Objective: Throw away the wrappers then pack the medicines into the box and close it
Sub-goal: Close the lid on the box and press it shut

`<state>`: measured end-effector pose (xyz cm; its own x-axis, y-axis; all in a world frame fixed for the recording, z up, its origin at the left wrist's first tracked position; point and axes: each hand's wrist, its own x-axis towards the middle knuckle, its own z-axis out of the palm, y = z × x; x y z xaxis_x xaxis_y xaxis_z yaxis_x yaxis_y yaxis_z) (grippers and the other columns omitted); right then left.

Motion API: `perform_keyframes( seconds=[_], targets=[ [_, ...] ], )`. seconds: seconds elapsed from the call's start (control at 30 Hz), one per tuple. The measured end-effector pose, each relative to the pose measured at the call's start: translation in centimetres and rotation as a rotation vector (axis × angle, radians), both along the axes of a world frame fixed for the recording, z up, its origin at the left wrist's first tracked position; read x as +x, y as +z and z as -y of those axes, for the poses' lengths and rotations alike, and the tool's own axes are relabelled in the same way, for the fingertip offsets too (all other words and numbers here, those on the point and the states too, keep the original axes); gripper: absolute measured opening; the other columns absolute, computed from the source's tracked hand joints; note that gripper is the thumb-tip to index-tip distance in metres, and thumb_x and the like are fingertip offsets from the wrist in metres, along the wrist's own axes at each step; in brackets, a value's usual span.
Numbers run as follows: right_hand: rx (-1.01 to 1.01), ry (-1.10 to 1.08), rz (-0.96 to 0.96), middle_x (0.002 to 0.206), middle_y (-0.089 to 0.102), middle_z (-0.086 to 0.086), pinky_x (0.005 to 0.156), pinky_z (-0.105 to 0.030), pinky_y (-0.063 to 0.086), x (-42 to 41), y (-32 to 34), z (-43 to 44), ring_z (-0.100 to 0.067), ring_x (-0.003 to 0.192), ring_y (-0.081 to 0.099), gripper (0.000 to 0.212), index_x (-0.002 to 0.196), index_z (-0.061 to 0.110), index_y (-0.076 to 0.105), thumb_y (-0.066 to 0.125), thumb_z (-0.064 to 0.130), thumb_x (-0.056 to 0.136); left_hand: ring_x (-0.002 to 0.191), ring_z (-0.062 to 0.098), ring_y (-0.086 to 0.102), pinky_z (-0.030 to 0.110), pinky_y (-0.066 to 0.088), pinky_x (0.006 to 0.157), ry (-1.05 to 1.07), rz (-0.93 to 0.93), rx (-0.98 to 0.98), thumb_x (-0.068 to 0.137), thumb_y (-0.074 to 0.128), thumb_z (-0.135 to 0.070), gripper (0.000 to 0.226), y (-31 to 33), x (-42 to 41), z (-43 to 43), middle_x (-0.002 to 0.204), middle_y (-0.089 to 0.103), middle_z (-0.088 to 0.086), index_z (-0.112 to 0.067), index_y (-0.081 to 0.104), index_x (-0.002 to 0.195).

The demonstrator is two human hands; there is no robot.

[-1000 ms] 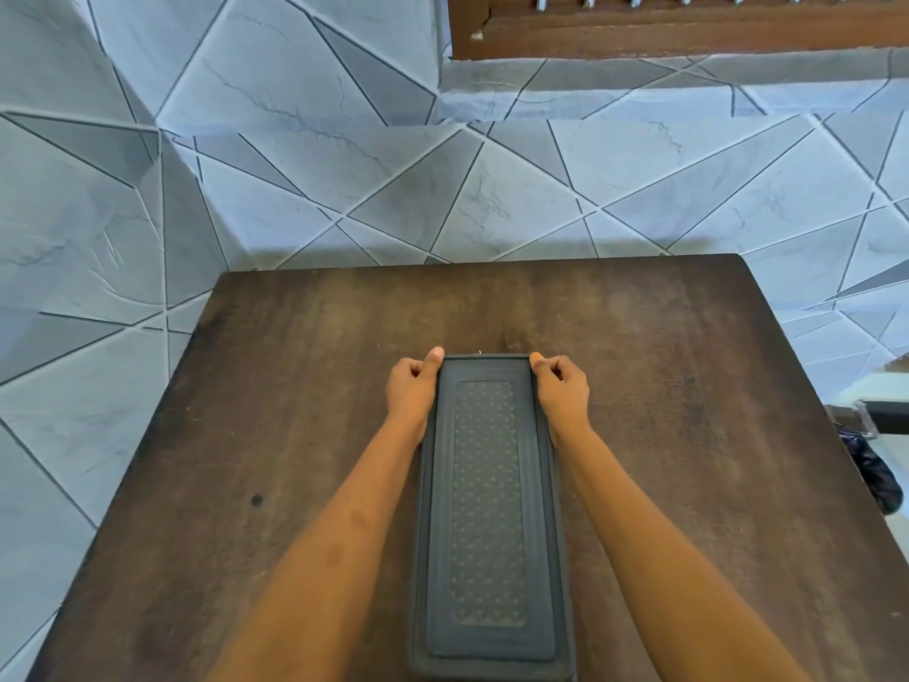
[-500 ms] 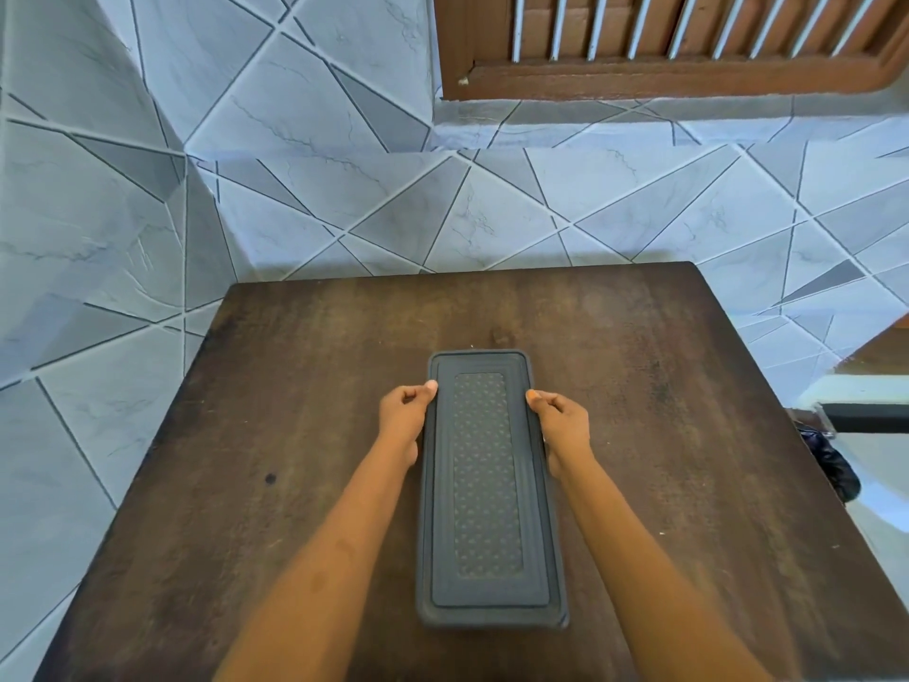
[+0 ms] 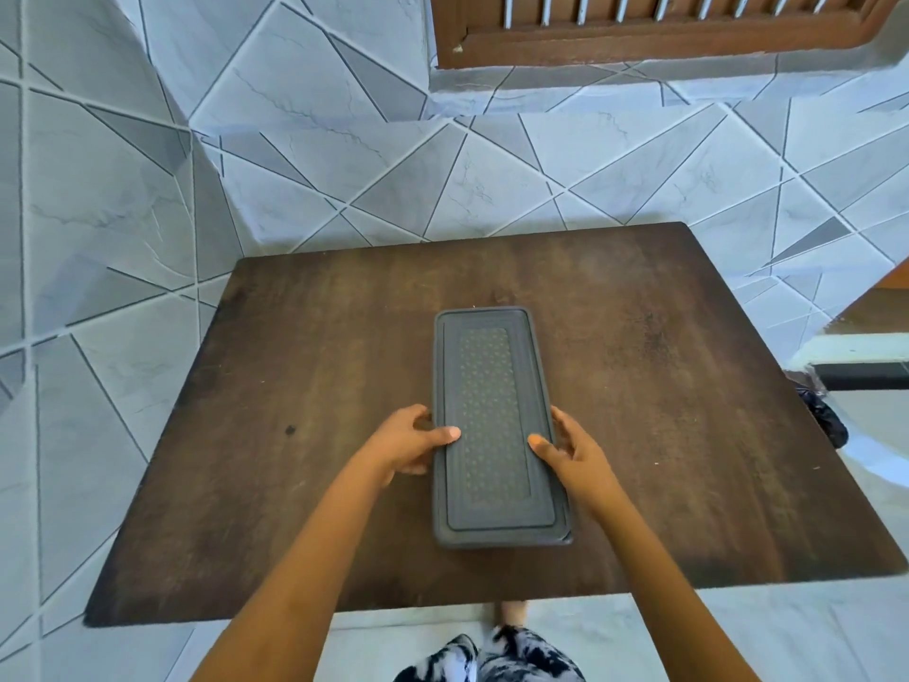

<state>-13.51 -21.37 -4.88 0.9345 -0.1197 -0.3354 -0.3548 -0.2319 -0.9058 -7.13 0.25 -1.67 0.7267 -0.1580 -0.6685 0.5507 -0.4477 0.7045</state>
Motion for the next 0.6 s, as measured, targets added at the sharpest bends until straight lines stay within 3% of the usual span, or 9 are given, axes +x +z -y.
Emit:
perform_keyframes(
  seconds=[0.1, 0.17, 0.3, 0.4, 0.6],
  targets=[
    [0.082, 0.165, -0.101, 0.141, 0.041, 0.0, 0.108, -0.039, 0.04, -3.2, -0.4, 0.8, -0.02, 0.125, 0.046, 0.075, 0.146, 0.022, 0.019, 0.064, 0.022, 0.085, 0.092, 0.016, 0.063, 0.025, 0.057, 0.066, -0.16, -0.082, 0.007, 0.08, 0.073, -0.027, 0.064, -0.4, -2.9, -0.8, 0.115, 0.057, 0.003, -0.017, 0.04, 0.134],
    [0.101, 0.177, -0.124, 0.143, 0.042, -0.004, 0.105, -0.042, 0.043, -3.6, -0.3, 1.0, -0.023, 0.125, 0.048, 0.077, 0.145, 0.023, 0.019, 0.066, 0.022, 0.084, 0.087, 0.012, 0.063, 0.02, 0.057, 0.06, -0.136, -0.063, -0.018, 0.078, 0.075, -0.024, 0.064, -0.9, -3.2, -0.7, 0.113, 0.059, 0.003, -0.015, 0.043, 0.134],
    [0.111, 0.144, -0.084, 0.139, 0.045, -0.004, 0.099, -0.035, 0.046, -1.9, 0.5, 0.6, -0.022, 0.12, 0.05, 0.074, 0.145, 0.022, 0.02, 0.063, 0.017, 0.085, 0.082, 0.007, 0.06, 0.016, 0.054, 0.053, -0.028, -0.001, -0.073, 0.078, 0.075, -0.016, 0.058, -0.9, -2.2, -0.2, 0.108, 0.059, 0.002, -0.013, 0.048, 0.13],
    [0.121, 0.122, -0.051, 0.137, 0.044, -0.002, 0.098, -0.032, 0.046, 0.1, 1.0, 0.2, -0.019, 0.12, 0.048, 0.072, 0.145, 0.023, 0.019, 0.061, 0.017, 0.087, 0.084, 0.013, 0.061, 0.022, 0.053, 0.061, 0.074, 0.055, -0.093, 0.079, 0.074, -0.014, 0.055, -1.1, -0.7, 0.2, 0.103, 0.06, 0.004, -0.012, 0.049, 0.128],
    [-0.031, 0.088, -0.01, 0.149, 0.036, -0.01, 0.109, -0.041, 0.039, 6.2, 0.9, 0.3, -0.027, 0.132, 0.041, 0.072, 0.146, 0.015, 0.018, 0.06, 0.022, 0.088, 0.097, 0.028, 0.063, 0.036, 0.055, 0.074, 0.23, 0.169, -0.06, 0.077, 0.076, -0.014, 0.053, -1.6, 4.4, 1.3, 0.11, 0.064, 0.013, -0.005, 0.055, 0.124]
  ],
)
